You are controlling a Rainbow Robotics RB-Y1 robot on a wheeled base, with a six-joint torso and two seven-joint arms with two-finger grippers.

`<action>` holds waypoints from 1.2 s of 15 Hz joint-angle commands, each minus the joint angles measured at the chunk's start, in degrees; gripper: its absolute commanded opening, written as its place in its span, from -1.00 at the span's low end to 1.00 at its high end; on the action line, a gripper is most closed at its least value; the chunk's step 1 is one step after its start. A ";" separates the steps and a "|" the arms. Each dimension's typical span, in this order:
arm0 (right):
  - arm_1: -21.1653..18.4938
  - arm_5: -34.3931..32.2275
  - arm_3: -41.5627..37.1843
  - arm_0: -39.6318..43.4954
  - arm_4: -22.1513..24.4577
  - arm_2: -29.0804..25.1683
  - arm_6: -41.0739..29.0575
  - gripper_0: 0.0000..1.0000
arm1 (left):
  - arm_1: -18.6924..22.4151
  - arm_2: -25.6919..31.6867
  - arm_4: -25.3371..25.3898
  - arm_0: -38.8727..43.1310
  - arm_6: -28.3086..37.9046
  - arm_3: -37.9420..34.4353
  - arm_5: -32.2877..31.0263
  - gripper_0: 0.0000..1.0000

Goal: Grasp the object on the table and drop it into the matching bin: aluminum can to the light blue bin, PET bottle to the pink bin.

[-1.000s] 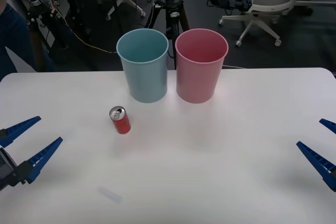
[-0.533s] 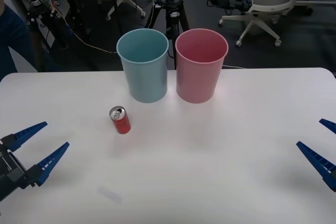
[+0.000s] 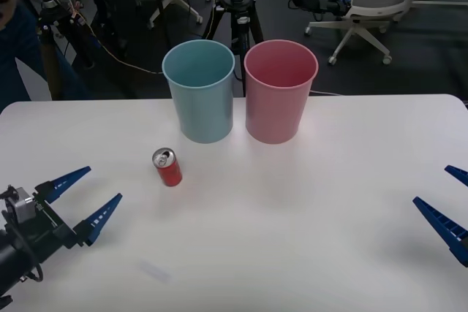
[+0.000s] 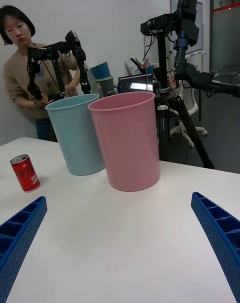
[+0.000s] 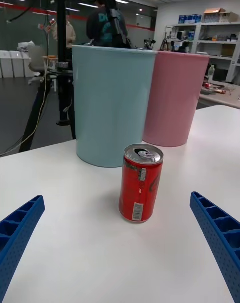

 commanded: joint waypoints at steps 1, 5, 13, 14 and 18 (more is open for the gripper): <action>0.00 0.00 0.00 0.00 0.01 0.00 0.00 1.00 | 0.00 -2.38 -0.08 -0.88 -1.30 1.23 2.93 1.00; 0.00 0.00 0.00 0.00 0.01 0.00 0.00 1.00 | -0.35 -5.28 -0.16 -2.38 -2.71 1.23 6.89 1.00; 0.00 0.00 0.00 0.00 0.01 0.00 0.00 1.00 | -2.29 -10.29 0.98 -8.00 -10.26 6.95 8.03 1.00; 0.00 0.00 0.00 0.00 0.01 0.00 0.00 1.00 | -2.73 -10.38 0.89 -8.71 -10.53 7.47 8.47 1.00; 0.00 0.00 0.00 0.00 0.01 0.00 0.00 1.00 | -4.04 -11.25 0.63 -10.55 -11.23 8.09 11.02 1.00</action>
